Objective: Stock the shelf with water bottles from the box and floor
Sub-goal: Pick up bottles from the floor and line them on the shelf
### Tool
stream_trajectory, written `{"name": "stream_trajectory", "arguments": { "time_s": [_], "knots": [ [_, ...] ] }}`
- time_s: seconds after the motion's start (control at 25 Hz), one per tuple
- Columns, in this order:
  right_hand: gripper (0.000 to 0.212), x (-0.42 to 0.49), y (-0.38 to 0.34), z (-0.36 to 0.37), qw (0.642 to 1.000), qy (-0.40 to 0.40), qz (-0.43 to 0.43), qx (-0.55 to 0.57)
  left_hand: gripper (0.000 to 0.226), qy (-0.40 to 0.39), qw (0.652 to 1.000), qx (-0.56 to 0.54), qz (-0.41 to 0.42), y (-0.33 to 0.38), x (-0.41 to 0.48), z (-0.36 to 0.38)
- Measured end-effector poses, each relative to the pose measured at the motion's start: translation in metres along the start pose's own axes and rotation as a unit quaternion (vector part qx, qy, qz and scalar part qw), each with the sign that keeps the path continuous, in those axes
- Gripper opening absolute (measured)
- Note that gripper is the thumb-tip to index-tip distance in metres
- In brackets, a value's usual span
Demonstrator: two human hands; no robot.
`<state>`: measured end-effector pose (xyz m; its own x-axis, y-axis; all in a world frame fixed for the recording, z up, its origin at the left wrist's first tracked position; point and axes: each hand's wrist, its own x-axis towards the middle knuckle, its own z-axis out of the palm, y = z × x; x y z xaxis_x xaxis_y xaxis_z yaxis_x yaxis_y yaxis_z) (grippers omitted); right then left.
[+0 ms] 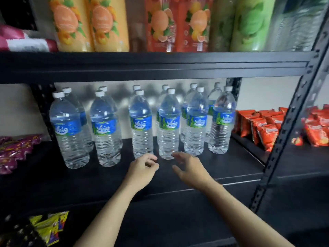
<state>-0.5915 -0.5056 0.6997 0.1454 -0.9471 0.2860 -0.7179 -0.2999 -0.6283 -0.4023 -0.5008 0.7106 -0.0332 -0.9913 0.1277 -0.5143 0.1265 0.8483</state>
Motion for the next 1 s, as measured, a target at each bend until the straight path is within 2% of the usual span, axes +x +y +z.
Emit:
{"name": "stream_trajectory", "arguments": {
  "time_s": [0.16,0.28,0.48,0.64,0.76,0.88,1.0],
  "knots": [
    [0.038,-0.087,0.11,-0.076,0.996,0.025,0.086,0.003,0.016,-0.136,0.99,0.014,0.034,0.043,-0.029,0.142],
    [0.034,-0.159,0.194,-0.113,0.983,0.027,0.182,0.004,0.016,-0.214,0.976,0.023,0.024,0.051,-0.051,0.246],
    [0.035,-0.299,0.323,-0.116,0.925,0.029,0.379,0.019,0.019,-0.38,0.919,0.1,-0.03,0.003,-0.099,0.415],
    [0.04,-0.382,0.392,-0.062,0.865,-0.029,0.498,0.049,0.014,-0.446,0.875,0.166,-0.091,-0.083,-0.138,0.516],
    [0.042,-0.435,0.465,0.011,0.841,-0.031,0.538,0.047,0.025,-0.499,0.838,0.169,-0.14,-0.181,-0.162,0.6],
    [0.042,-0.473,0.528,0.097,0.804,0.001,0.588,0.09,0.006,-0.506,0.819,0.193,-0.191,-0.285,-0.187,0.66],
    [0.05,-0.502,0.584,0.184,0.749,0.02,0.647,0.141,0.043,-0.526,0.784,0.215,-0.25,-0.377,-0.211,0.697]
  ]
}}
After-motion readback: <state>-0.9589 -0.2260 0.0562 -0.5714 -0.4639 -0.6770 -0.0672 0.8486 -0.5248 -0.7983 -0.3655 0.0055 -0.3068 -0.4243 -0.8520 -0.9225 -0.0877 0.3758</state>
